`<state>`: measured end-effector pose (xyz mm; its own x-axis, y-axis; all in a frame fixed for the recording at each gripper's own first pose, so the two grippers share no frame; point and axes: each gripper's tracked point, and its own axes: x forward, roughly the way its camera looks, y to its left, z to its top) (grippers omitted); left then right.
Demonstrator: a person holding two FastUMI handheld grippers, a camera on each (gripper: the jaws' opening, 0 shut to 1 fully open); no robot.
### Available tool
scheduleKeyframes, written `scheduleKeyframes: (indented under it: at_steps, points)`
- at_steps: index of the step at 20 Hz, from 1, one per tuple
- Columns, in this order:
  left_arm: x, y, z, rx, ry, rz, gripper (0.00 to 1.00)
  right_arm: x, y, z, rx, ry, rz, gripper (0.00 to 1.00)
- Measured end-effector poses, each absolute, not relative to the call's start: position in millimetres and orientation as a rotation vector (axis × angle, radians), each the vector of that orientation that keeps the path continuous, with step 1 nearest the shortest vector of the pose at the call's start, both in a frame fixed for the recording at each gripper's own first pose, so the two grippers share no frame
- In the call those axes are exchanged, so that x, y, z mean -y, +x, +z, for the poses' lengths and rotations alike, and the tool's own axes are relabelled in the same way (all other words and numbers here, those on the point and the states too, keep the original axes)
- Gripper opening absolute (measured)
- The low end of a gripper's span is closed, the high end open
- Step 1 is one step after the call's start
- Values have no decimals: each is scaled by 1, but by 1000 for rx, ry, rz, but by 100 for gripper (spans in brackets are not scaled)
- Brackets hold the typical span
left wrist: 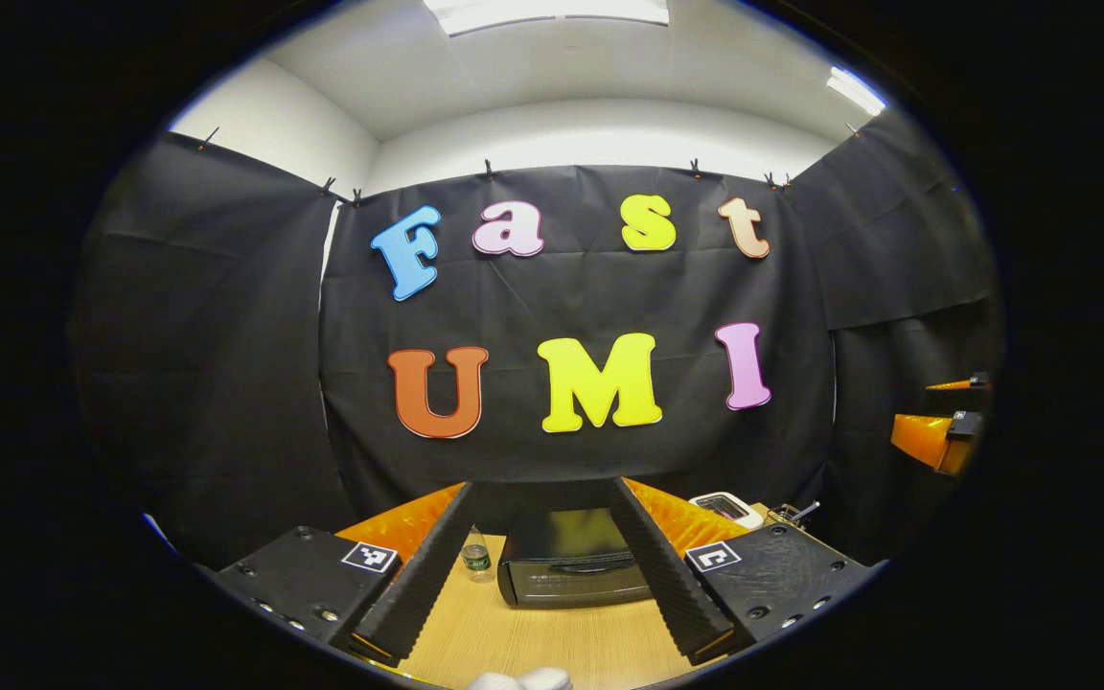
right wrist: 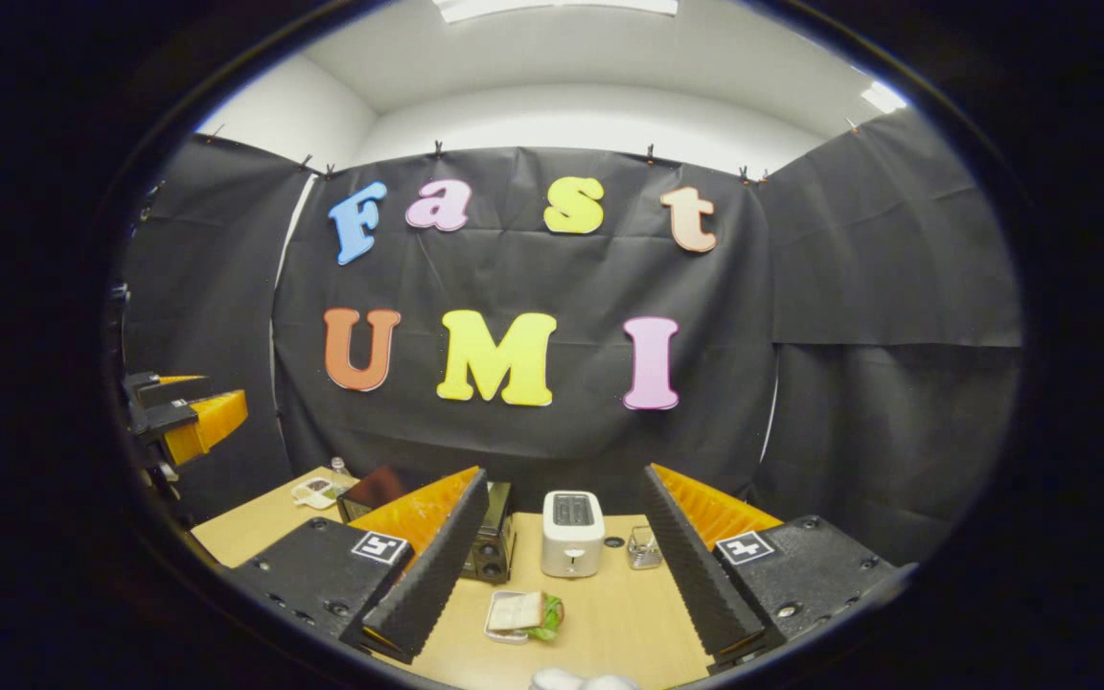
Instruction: Open the electric oven with the left hand, put the food in, and close the electric oven.
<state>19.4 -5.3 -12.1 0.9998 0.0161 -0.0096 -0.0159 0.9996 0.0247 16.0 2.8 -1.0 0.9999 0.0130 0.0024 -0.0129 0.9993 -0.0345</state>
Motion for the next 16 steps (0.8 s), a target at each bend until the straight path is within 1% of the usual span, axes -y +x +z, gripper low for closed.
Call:
scheduleKeyframes:
  at_steps: [7,8,10,11,16]
  points:
    - [23,47,-59,-56,-16,5,94,17,18,-1,15,-38,-7,100]
    - [28,55,-69,-54,-20,-3,94,23,19,-3,10,-47,-16,95]
    - [36,71,-94,-81,-19,-10,94,36,21,-8,-4,-52,-39,95]
    - [43,82,-107,-90,-23,-22,93,41,21,-9,-9,-48,-50,100]
    - [69,131,-178,-177,-10,-49,94,69,16,-17,-36,-70,-109,100]
